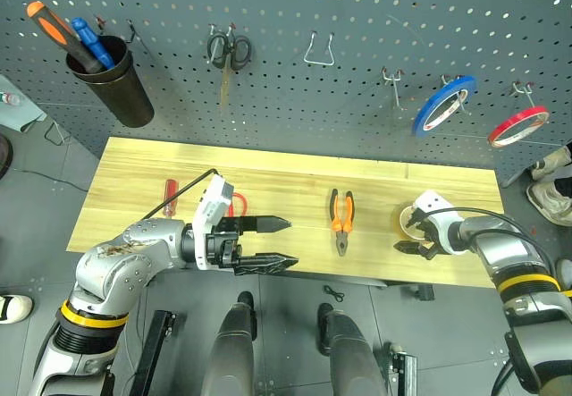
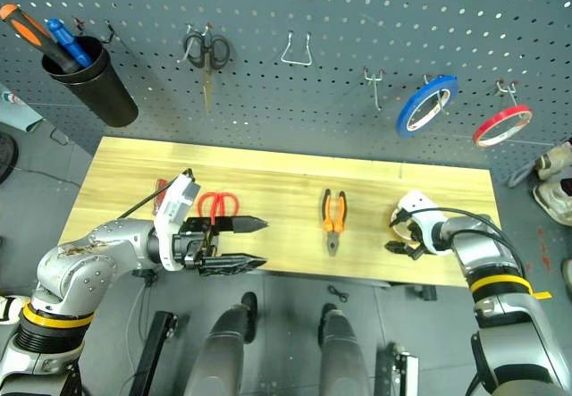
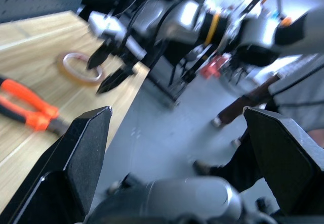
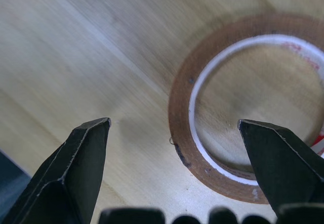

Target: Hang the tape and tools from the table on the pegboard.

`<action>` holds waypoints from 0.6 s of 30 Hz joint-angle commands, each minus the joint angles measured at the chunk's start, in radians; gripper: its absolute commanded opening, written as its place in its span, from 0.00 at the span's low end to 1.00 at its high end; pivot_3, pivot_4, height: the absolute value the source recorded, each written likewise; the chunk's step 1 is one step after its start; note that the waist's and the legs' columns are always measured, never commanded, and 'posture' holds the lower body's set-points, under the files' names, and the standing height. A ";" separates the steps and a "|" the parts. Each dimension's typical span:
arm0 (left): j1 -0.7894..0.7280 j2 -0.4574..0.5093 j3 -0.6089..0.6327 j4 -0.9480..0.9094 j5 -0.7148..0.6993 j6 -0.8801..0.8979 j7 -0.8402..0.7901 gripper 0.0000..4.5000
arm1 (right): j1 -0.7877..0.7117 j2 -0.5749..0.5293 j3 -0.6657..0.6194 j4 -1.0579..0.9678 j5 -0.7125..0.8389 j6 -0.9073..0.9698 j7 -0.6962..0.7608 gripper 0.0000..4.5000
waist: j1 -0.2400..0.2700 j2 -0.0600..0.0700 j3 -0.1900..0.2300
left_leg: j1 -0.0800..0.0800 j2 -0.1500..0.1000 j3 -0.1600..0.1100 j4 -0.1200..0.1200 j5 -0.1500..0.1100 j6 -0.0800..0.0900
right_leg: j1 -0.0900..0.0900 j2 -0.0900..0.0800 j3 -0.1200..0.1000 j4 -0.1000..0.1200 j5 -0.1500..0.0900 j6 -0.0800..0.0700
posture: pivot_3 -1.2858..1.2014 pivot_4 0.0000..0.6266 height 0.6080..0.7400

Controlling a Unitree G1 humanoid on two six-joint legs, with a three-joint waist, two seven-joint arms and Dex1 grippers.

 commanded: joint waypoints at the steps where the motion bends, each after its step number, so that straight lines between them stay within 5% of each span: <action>1: -0.003 0.011 0.017 -0.043 -0.041 0.025 -0.007 1.00 | -0.018 0.002 0.002 0.065 -0.025 -0.068 0.005 0.83 | -0.003 0.000 0.005 | 0.000 0.000 0.000 0.000 0.000 0.000 | 0.000 0.000 0.000 0.000 0.000 0.000 | 0.54 0.72 1.00; 11: 0.015 0.016 0.007 -0.040 -0.014 0.013 -0.019 1.00 | -0.026 0.016 0.078 0.195 -0.154 -0.354 -0.016 0.07 | -0.006 0.000 0.007 | 0.001 -0.001 0.000 0.000 0.000 -0.001 | 0.001 0.000 0.000 0.000 0.000 0.001 | 0.55 0.66 1.00; 18: 0.017 -0.002 0.022 -0.028 -0.021 0.019 0.007 1.00 | 0.106 -0.032 0.011 -0.091 -0.165 -0.431 -0.085 0.05 | -0.003 0.000 0.005 | 0.001 -0.001 -0.001 0.000 0.003 -0.005 | 0.001 0.001 0.000 0.000 0.002 0.002 | 0.56 0.54 1.00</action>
